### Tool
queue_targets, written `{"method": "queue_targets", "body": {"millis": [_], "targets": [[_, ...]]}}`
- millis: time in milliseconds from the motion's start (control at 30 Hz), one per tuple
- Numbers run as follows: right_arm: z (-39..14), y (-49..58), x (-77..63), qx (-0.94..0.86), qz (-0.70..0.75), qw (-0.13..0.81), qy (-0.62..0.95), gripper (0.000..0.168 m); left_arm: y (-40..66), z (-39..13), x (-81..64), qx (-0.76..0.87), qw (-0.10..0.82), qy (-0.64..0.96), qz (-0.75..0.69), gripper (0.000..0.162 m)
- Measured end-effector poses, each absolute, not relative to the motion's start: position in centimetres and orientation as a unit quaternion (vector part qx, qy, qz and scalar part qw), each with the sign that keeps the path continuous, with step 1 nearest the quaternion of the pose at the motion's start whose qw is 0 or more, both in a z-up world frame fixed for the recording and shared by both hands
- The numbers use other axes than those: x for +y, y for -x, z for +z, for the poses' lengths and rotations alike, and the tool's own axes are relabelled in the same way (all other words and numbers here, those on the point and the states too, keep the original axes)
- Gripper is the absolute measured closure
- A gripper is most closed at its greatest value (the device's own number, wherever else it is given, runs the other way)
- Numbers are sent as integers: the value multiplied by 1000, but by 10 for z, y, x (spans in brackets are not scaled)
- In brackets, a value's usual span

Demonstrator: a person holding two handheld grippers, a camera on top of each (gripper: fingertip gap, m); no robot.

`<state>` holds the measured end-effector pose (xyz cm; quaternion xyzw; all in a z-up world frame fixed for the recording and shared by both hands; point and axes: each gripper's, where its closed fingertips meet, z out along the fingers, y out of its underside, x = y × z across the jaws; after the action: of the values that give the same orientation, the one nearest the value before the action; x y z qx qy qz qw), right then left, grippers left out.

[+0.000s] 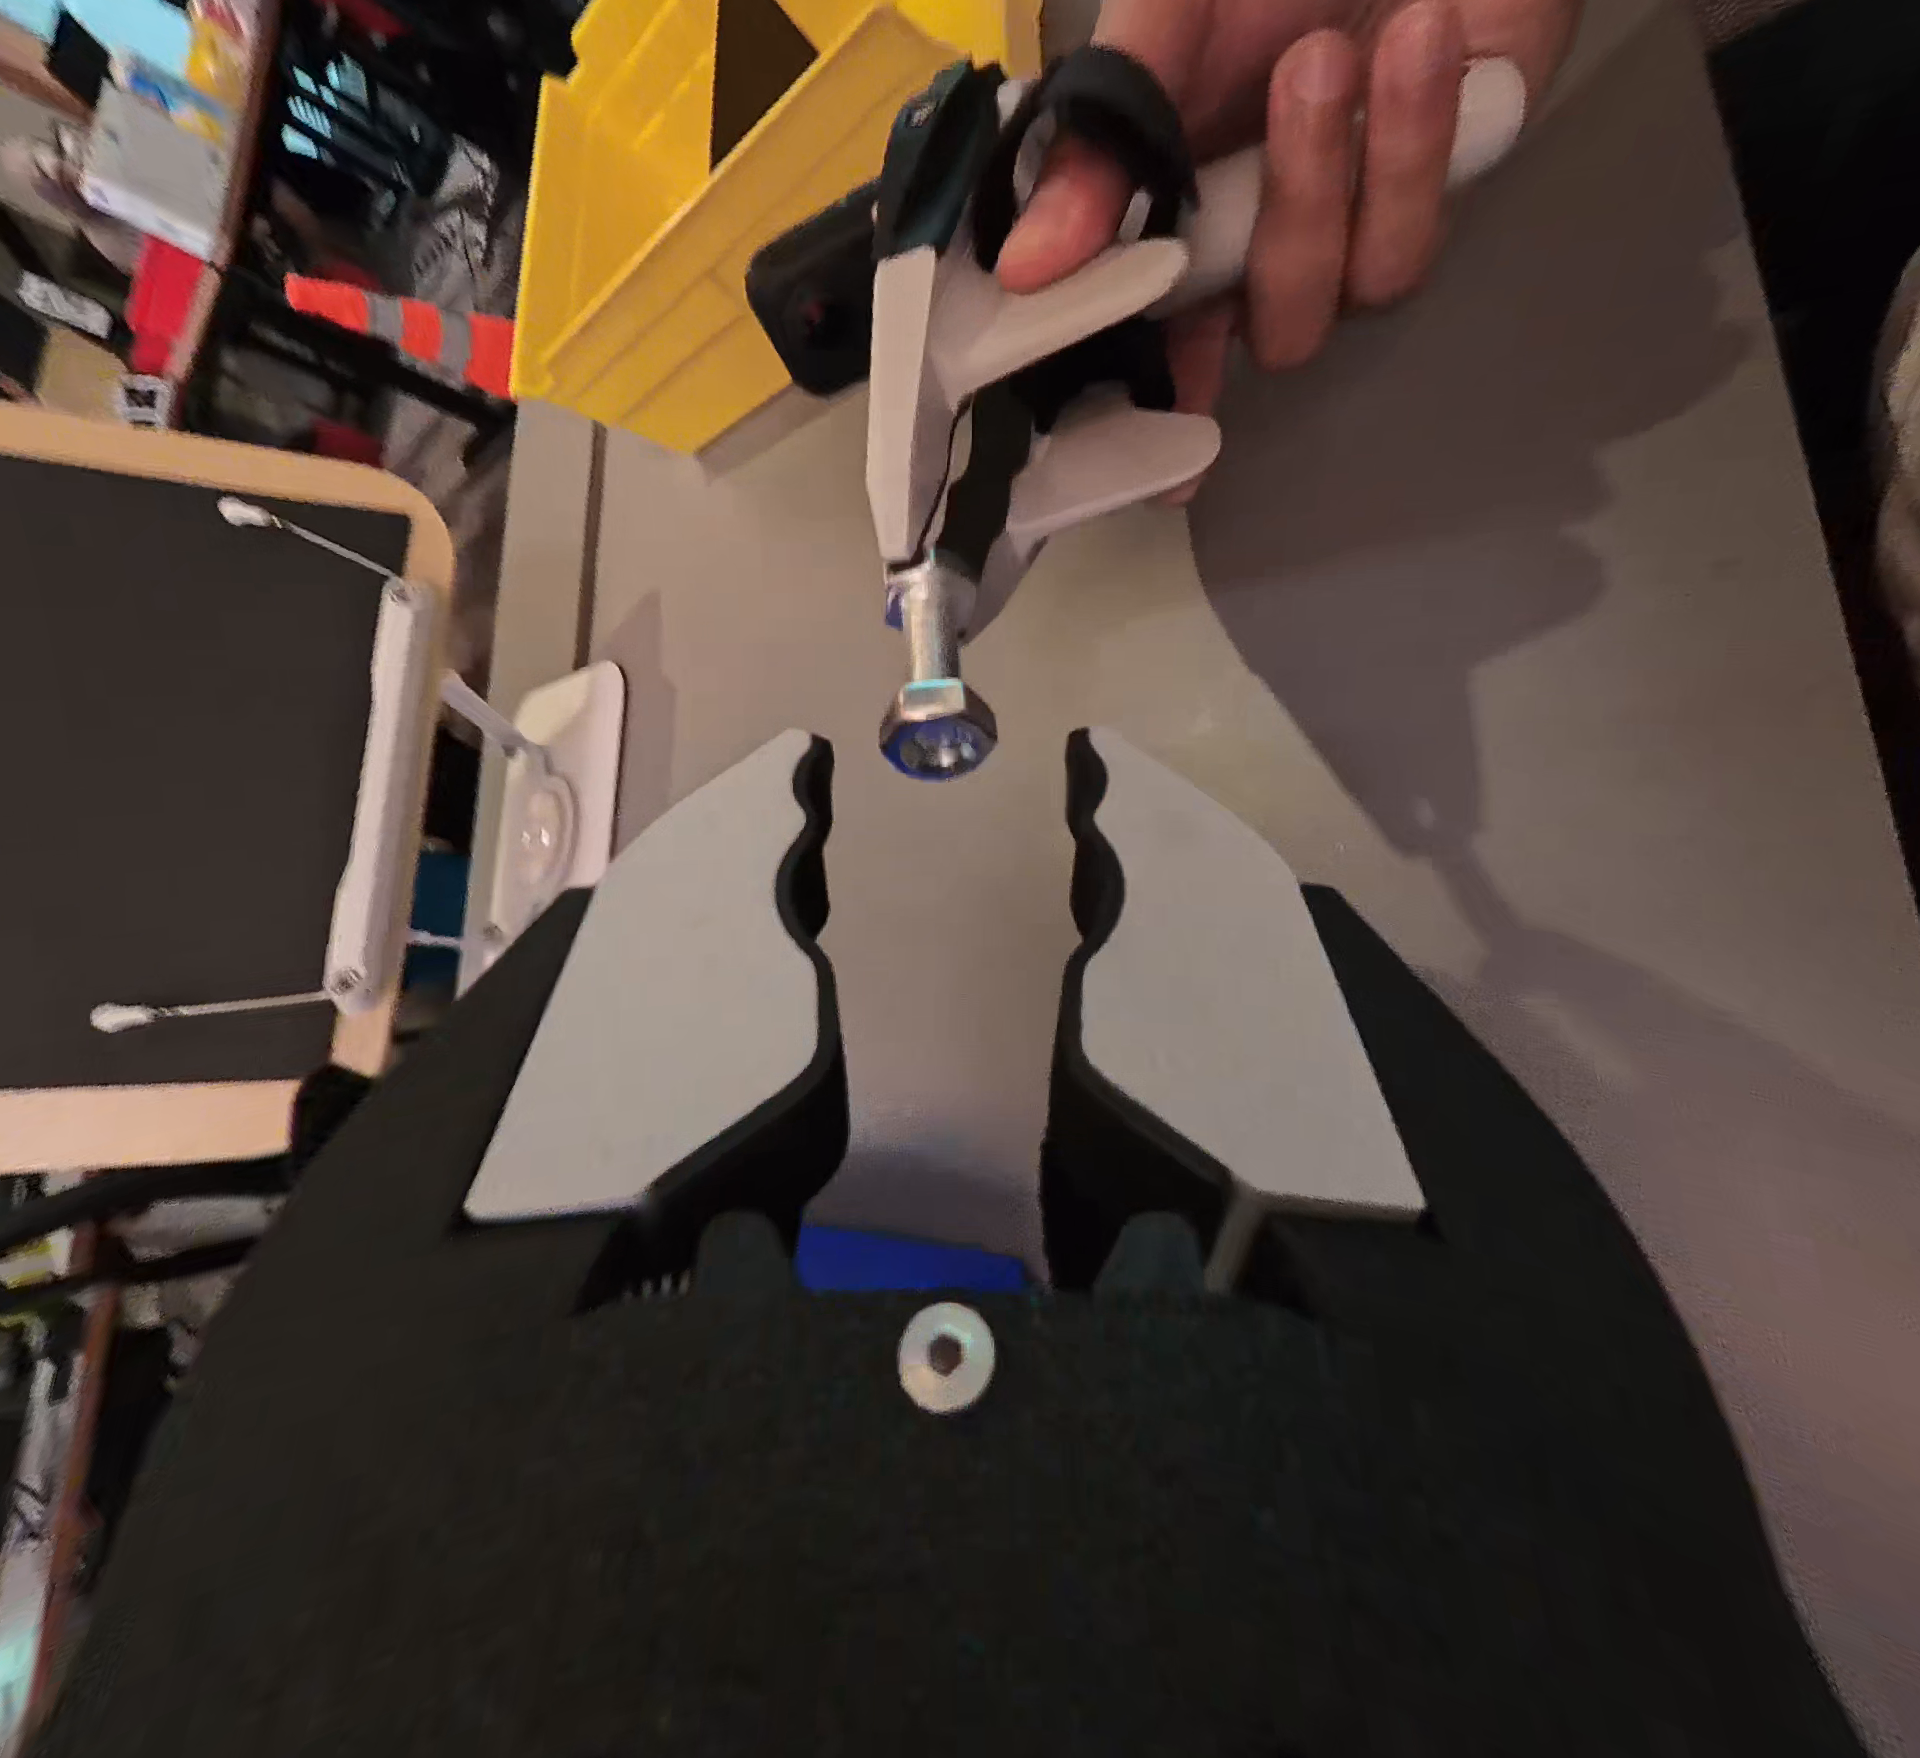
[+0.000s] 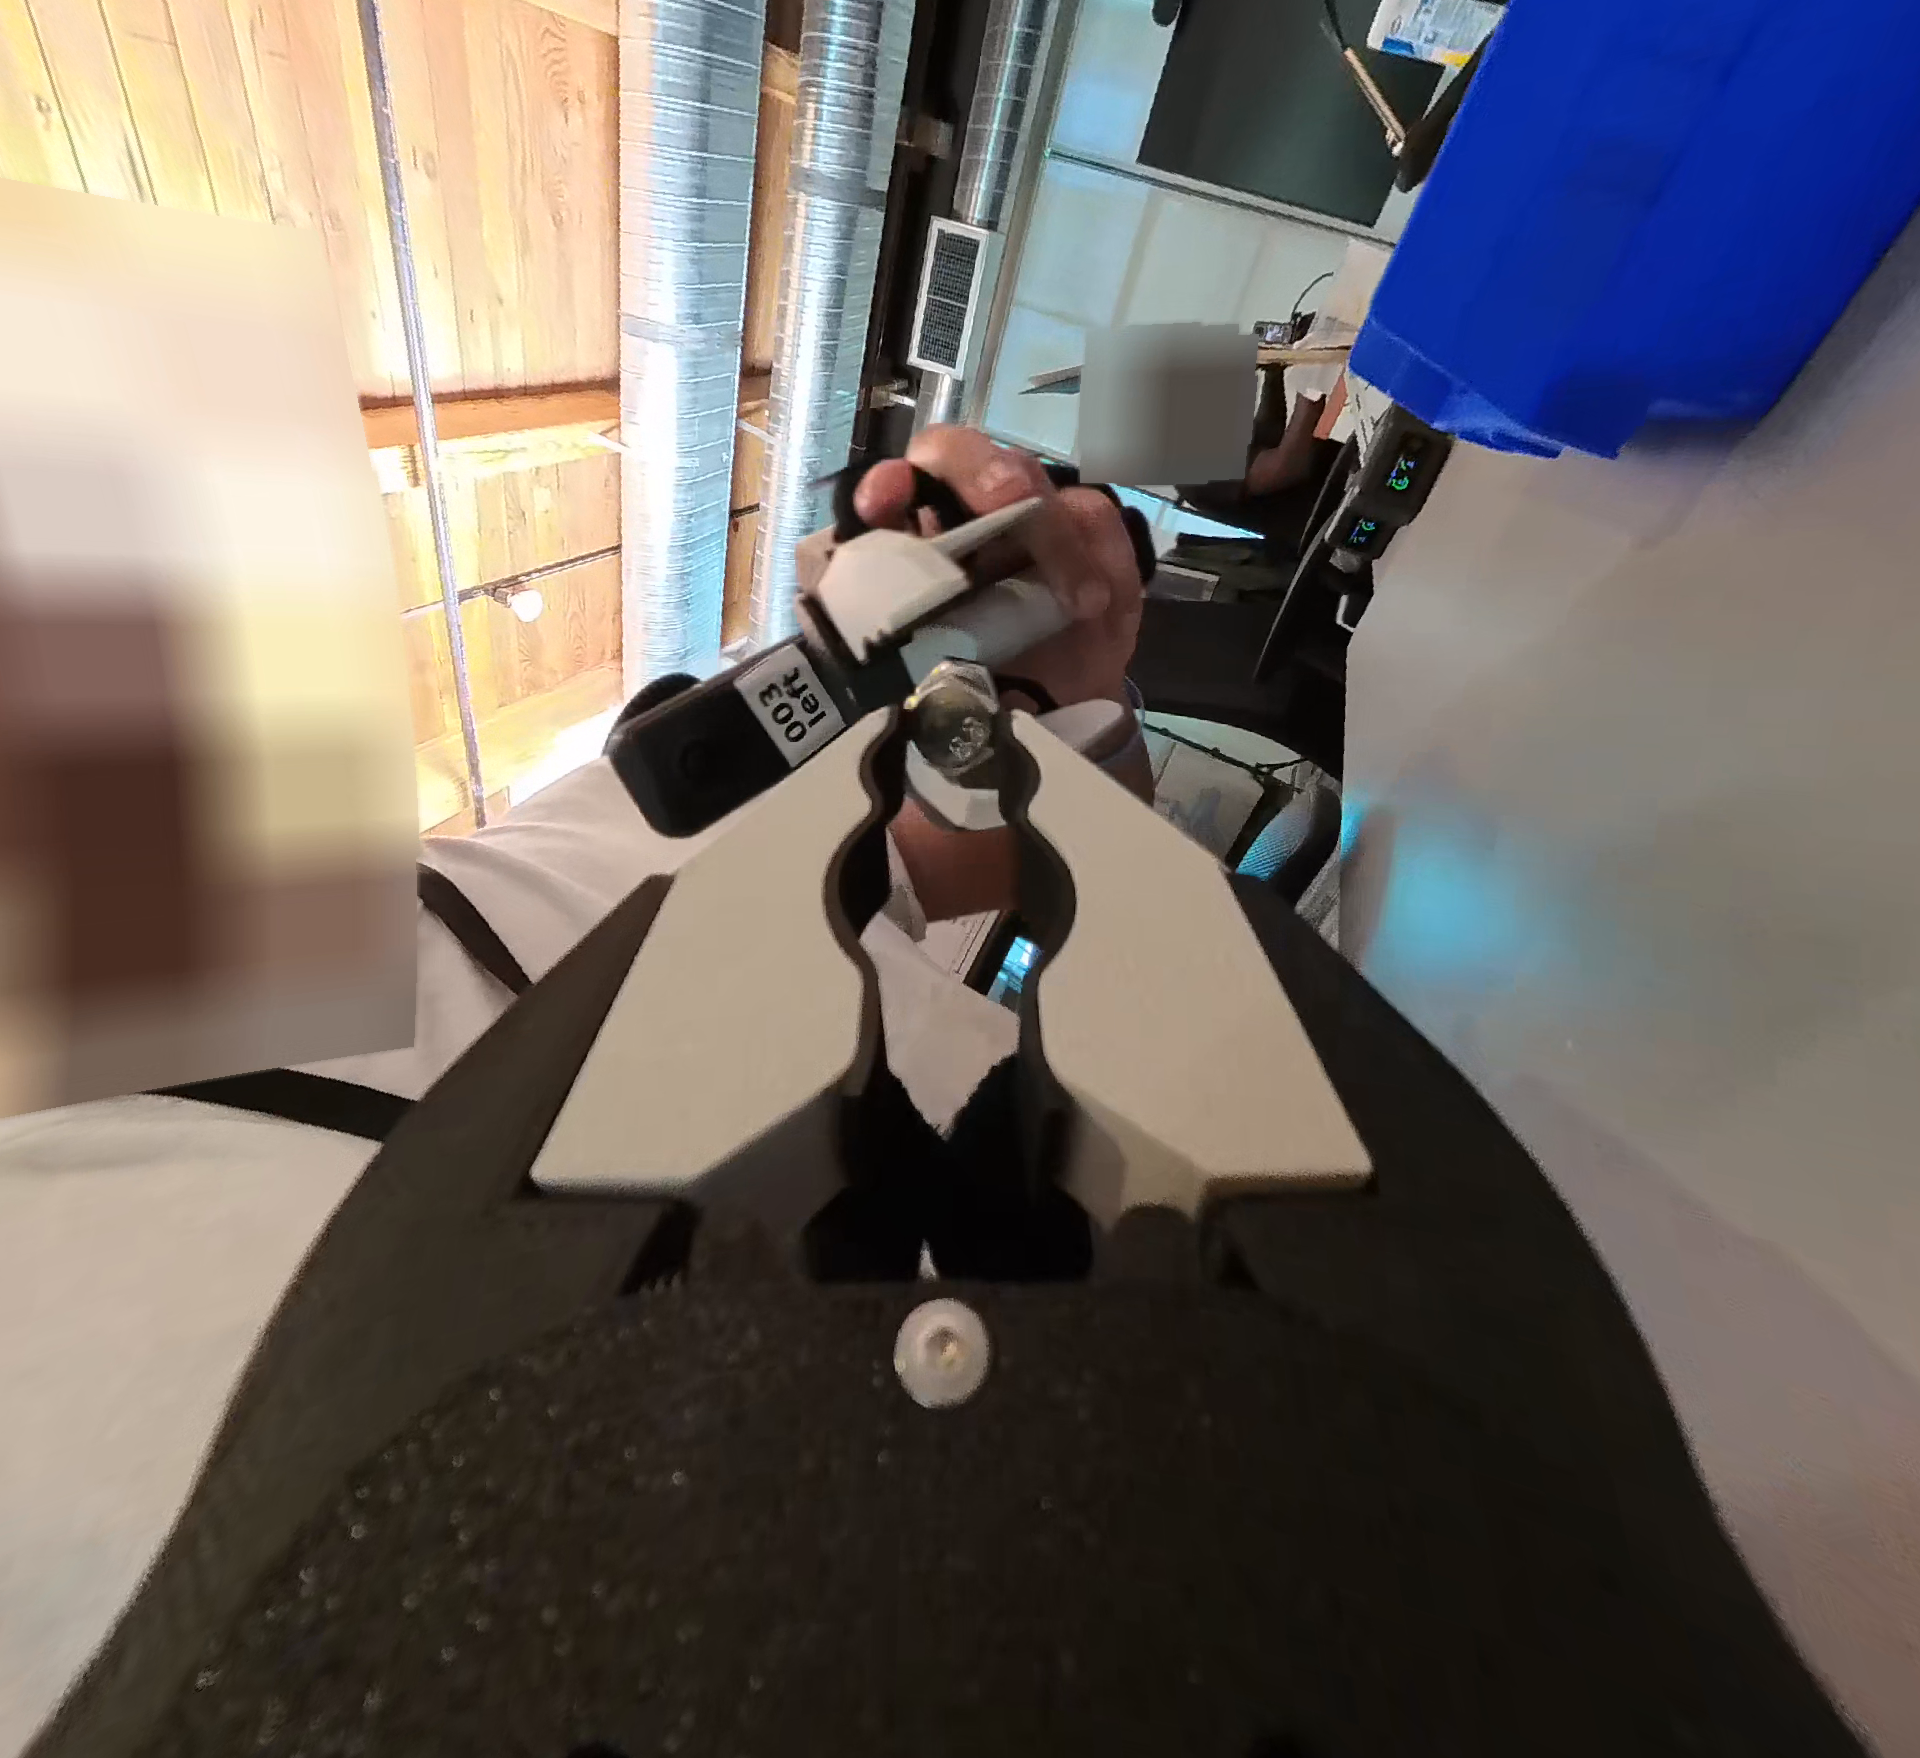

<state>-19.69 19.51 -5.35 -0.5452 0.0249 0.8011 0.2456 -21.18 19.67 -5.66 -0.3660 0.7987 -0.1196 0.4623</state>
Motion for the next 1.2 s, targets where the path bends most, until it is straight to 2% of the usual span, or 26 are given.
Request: {"method": "queue_targets", "body": {"millis": [267, 367, 533, 733, 1033, 1100, 1200], "targets": [[-53, 196, 195, 31, 809, 236, 538, 152, 210, -49, 190, 804, 488, 320, -117, 143], [-56, 196, 196, 29, 799, 246, 549, 152, 210, -53, 193, 799, 466, 357, -133, 143], [-48, 193, 198, -5, 769, 305, 562, 153, 208, -46, 192, 702, 365, 514, -331, 143], [-23, 192, 197, -95, 664, 468, 575, 152, 207, -22, 191, 469, 187, 618, -603, 144], [-12, 196, 180, -259, 478, 599, 588, 152, 209, -11, 183, 201, -69, 623, -753, 145], [-15, 195, 183, -246, 483, 591, 597, 152, 208, -14, 186, 177, -66, 630, -753, 145], [-11, 192, 185, -197, 539, 568, 591, 152, 206, -10, 188, 237, 14, 636, -734, 145]]}}
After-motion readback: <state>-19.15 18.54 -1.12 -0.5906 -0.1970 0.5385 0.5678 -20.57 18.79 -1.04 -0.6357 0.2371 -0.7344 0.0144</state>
